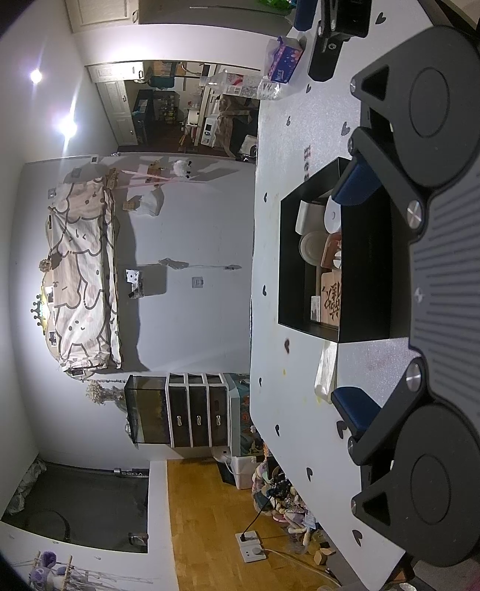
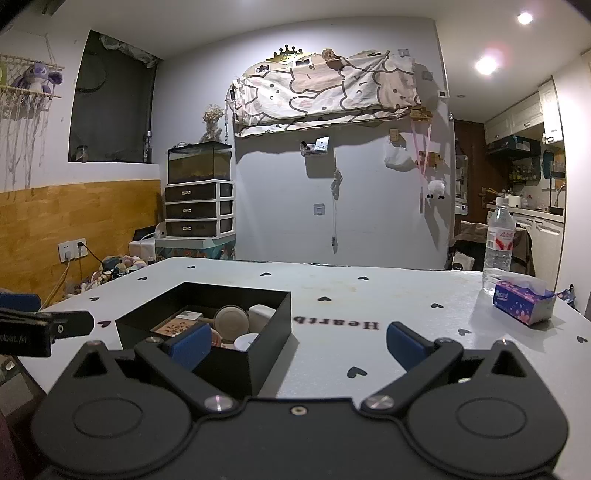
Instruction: Organize rigid objects
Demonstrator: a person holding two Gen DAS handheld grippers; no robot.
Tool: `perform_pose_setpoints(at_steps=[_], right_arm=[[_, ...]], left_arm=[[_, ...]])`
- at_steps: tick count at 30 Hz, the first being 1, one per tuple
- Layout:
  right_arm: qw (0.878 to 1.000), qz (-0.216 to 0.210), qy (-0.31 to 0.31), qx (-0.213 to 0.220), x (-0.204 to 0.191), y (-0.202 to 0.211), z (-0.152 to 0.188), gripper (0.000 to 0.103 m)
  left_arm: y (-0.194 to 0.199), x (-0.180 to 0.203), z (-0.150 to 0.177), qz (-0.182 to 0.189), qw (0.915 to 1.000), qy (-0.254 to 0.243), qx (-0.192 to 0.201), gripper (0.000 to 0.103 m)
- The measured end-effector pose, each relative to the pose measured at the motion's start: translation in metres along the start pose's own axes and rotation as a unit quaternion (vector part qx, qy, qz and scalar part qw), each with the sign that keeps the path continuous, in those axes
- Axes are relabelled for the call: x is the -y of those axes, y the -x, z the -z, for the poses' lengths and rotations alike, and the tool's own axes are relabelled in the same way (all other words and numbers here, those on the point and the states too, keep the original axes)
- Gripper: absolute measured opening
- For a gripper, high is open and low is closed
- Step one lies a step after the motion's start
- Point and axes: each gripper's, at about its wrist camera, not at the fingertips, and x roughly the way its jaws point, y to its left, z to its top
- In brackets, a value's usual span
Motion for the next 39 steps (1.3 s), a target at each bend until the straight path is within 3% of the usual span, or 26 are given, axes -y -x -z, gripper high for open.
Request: perform_pose_setpoints(at_steps=[39], right_arm=[[1.000, 0.010, -0.005, 0.002, -0.002, 0.011, -0.001, 0.102]], left_arm=[[0.000, 0.001, 0.000, 0.000, 1.0000, 0.000, 0.000, 0.103]])
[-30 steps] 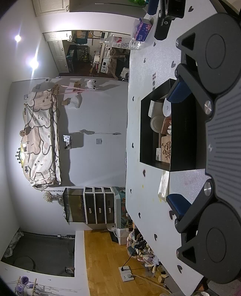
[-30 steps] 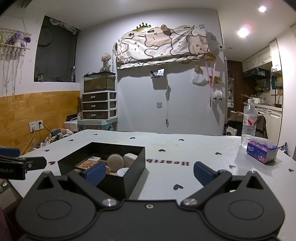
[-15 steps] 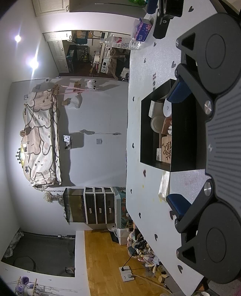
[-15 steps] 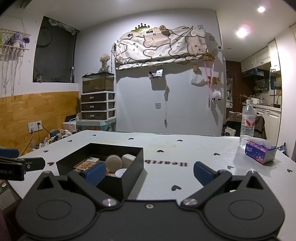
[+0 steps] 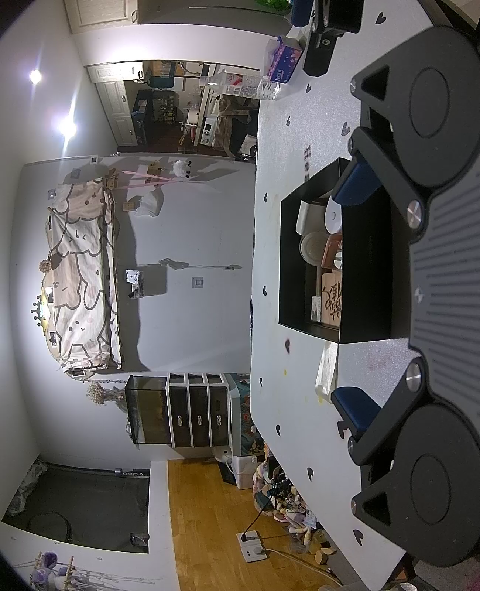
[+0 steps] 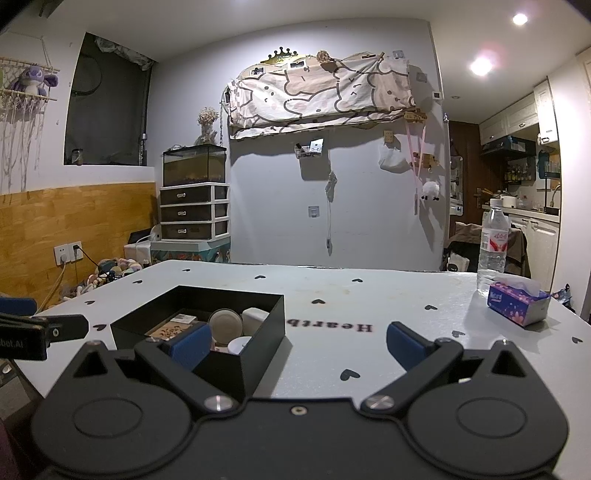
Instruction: Organize rigid objects
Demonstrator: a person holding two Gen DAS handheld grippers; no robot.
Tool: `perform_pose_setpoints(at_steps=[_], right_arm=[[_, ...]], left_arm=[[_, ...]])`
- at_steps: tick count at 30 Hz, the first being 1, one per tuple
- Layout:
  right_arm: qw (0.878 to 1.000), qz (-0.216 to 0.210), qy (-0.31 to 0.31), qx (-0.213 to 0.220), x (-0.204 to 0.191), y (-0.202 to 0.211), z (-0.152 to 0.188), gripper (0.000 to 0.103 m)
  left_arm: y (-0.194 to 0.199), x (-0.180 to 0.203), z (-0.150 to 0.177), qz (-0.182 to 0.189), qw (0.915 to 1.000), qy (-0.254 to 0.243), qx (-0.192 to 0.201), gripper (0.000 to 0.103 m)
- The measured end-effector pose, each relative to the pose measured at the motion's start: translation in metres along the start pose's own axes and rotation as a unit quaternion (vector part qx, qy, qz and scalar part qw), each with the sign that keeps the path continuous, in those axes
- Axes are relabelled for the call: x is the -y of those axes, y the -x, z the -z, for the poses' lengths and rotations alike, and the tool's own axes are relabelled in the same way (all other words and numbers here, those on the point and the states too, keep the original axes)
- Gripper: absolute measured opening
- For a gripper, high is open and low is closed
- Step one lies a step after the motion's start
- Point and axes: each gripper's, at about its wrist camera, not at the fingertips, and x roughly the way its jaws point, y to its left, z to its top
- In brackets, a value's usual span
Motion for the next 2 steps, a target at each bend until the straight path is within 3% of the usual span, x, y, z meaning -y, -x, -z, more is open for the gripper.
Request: perform_pose_setpoints(at_steps=[2], right_arm=[[1.000, 0.000, 0.000, 0.000, 0.0000, -0.0009, 0.0001, 0.102]], left_arm=[[0.0009, -0.0005, 0.0000, 0.001, 1.0000, 0.001, 0.000, 0.103]])
